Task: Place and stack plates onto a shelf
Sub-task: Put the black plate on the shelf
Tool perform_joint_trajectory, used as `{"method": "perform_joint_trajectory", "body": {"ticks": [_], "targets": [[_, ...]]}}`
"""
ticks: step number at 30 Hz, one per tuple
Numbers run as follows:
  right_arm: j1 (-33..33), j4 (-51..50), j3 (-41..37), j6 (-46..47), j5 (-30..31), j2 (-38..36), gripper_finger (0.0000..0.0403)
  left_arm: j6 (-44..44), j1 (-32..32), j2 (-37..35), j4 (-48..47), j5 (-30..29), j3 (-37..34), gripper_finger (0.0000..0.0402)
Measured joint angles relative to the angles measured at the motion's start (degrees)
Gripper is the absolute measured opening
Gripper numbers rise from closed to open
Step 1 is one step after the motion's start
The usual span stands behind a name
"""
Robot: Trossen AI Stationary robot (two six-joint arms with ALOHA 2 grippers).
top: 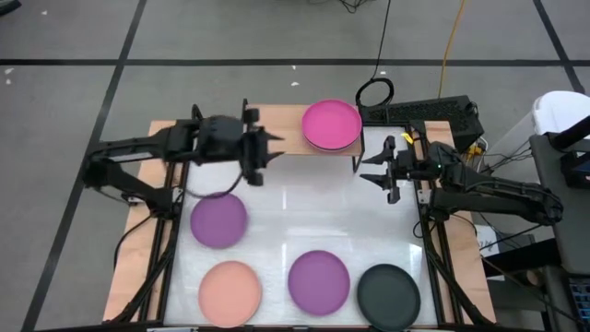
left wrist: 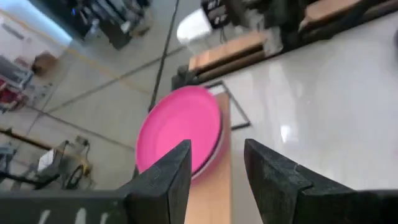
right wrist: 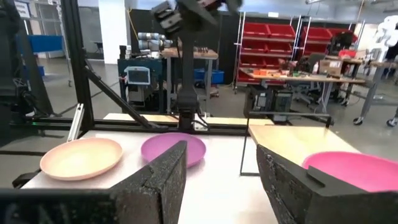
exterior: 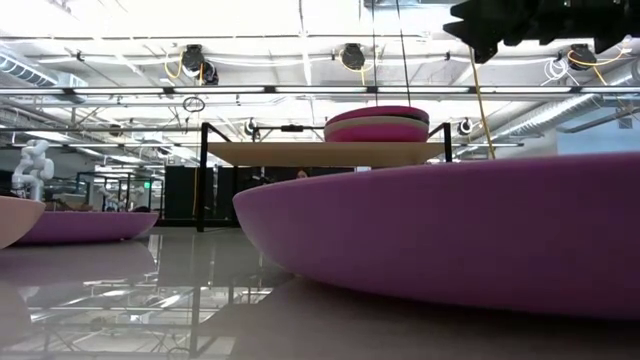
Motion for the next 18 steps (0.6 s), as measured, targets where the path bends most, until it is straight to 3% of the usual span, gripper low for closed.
{"method": "perform_joint_trajectory", "body": {"ticks": [11, 18], "targets": [[0.0, -3.6, 0.4, 1.7, 0.0, 4.5, 0.0176, -6.5, -4.7, -19.4, 36.7, 0.2, -38.8, 0.0154], [0.6, -21.0, 8.6, 0.8, 0.0, 9.5, 0.0176, -9.4, -5.0, -24.2, 55.8, 0.0, -53.6, 0.0154]]}}
